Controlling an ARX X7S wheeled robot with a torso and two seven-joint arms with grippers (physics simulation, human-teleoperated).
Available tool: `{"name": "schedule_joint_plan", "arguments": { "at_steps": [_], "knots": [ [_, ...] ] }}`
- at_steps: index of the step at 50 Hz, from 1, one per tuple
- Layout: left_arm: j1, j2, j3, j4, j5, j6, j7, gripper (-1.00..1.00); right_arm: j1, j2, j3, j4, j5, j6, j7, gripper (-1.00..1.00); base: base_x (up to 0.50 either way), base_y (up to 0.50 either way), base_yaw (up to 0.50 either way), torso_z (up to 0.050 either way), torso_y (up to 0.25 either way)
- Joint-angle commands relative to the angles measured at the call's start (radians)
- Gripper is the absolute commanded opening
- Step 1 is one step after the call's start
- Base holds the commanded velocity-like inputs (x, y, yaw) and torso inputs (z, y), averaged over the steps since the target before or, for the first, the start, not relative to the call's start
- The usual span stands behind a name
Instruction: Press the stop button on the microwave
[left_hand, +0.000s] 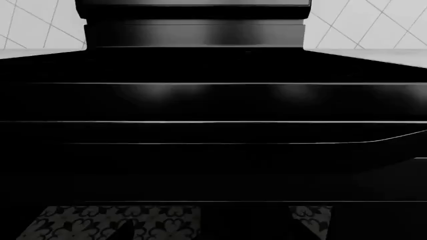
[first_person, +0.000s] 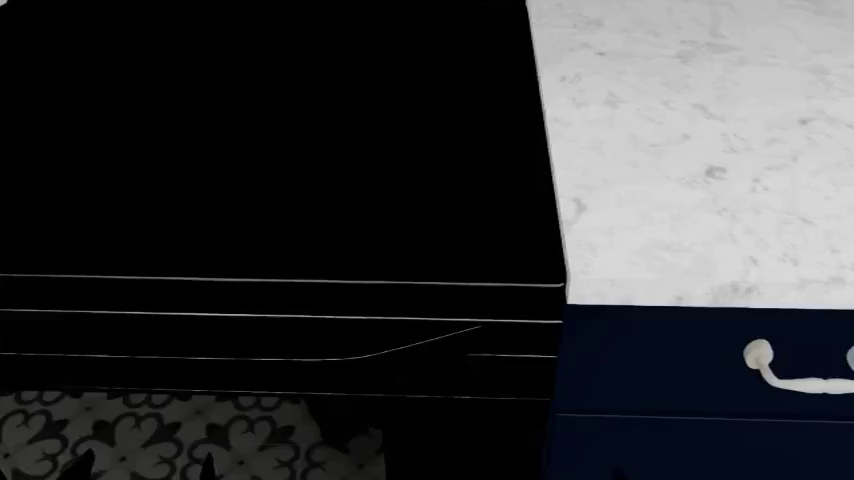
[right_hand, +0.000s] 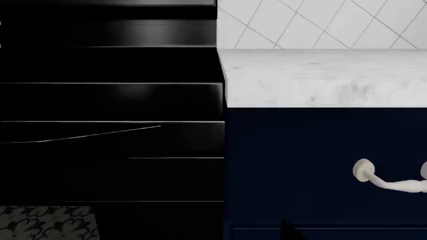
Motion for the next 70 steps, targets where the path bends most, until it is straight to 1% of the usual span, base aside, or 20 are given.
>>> {"name": "schedule_joint_plan", "arguments": {
  "at_steps": [1,2,10,16,23,25,27,30,34,35,37,39,40,42,44,45,54,59,66,70],
  "knots": [
    [-0.002,-0.022,0.026,-0.005,-0.022,0.003,-0.026,1.00,0.004,0.058,-0.073,0.007,0.000,-0.008,0.073,1.00,0.00,0.00,0.00,0.000,0.000],
    [0.004,-0.029,0.028,-0.004,-0.019,0.009,-0.034,1.00,0.010,0.059,-0.074,0.003,0.065,0.011,0.073,1.00,0.00,0.00,0.00,0.000,0.000],
    [0.030,-0.056,0.046,0.037,-0.013,0.000,-0.068,1.00,0.014,0.064,-0.086,-0.014,0.043,0.017,0.123,1.00,0.00,0.00,0.00,0.000,0.000],
    [0.102,-0.094,0.033,0.124,0.006,-0.022,-0.096,1.00,0.003,0.076,-0.104,-0.125,0.051,0.091,0.129,1.00,0.00,0.00,0.00,0.000,0.000],
    [0.241,-0.145,-0.069,0.160,-0.023,-0.013,-0.141,1.00,0.011,0.091,-0.113,-0.286,0.056,0.184,0.147,1.00,0.00,0.00,0.00,0.000,0.000],
    [0.258,-0.151,-0.101,0.068,-0.073,0.022,-0.127,1.00,0.020,0.092,-0.110,-0.335,0.065,0.214,0.153,1.00,0.00,0.00,0.00,0.000,0.000],
    [0.278,-0.165,-0.119,0.012,-0.042,0.048,-0.154,1.00,0.028,0.100,-0.122,-0.366,0.041,0.210,0.163,1.00,0.00,0.00,0.00,0.000,0.000],
    [0.301,-0.175,-0.174,-0.045,-0.091,0.080,-0.158,1.00,0.054,0.103,-0.131,-0.432,0.033,0.255,0.173,1.00,0.00,0.00,0.00,0.000,0.000],
    [0.290,-0.197,-0.229,-0.169,-0.106,0.121,-0.185,1.00,0.087,0.110,-0.138,-0.506,0.025,0.315,0.181,1.00,0.00,0.00,0.00,0.000,0.000],
    [0.289,-0.198,-0.238,-0.184,-0.145,0.132,-0.157,1.00,0.092,0.112,-0.138,-0.519,0.026,0.321,0.182,1.00,0.00,0.00,0.00,0.000,0.000],
    [0.264,-0.205,-0.247,-0.284,-0.138,0.177,-0.160,1.00,0.114,0.116,-0.141,-0.578,0.028,0.367,0.183,1.00,0.00,0.00,0.00,0.000,0.000],
    [0.204,-0.213,-0.251,-0.479,-0.123,0.247,-0.165,1.00,0.147,0.117,-0.140,-0.628,0.031,0.413,0.186,1.00,0.00,0.00,0.00,0.000,0.000],
    [0.155,-0.217,-0.256,-0.629,-0.142,0.316,-0.130,1.00,0.168,0.117,-0.138,-0.655,0.038,0.447,0.184,1.00,0.00,0.00,0.00,0.000,0.000],
    [0.078,-0.233,-0.258,-0.872,-0.126,0.421,-0.130,1.00,0.193,0.120,-0.144,-0.685,0.036,0.475,0.187,1.00,0.00,0.00,0.00,0.000,0.000],
    [-0.055,-0.259,-0.265,-1.172,-0.133,0.626,-0.062,1.00,0.240,0.119,-0.146,-0.736,0.036,0.528,0.190,1.00,0.00,0.00,0.00,0.000,0.000],
    [-0.067,-0.261,-0.280,-1.308,-0.138,0.611,-0.056,1.00,0.266,0.118,-0.143,-0.760,0.041,0.559,0.190,1.00,0.00,0.00,0.00,0.000,0.000],
    [-0.009,-0.247,-0.420,-1.309,-0.062,0.431,-0.016,1.00,0.502,0.109,-0.111,-0.815,0.065,0.767,0.209,1.00,0.00,0.00,0.00,0.000,0.000],
    [-0.006,-0.229,-0.406,-1.309,0.000,0.393,-0.035,1.00,0.672,0.100,-0.112,-0.798,0.074,0.868,0.212,1.00,0.00,0.00,0.00,0.000,0.000],
    [0.026,-0.207,-0.397,-1.309,-0.004,0.319,-0.029,1.00,0.869,0.087,-0.110,-0.772,0.108,1.020,0.203,1.00,0.00,0.00,0.00,0.000,0.000],
    [0.032,-0.207,-0.391,-1.309,0.002,0.322,-0.036,1.00,0.991,0.072,-0.088,-0.712,0.141,1.092,0.186,1.00,0.00,0.00,0.00,0.000,0.000]
  ]
}}
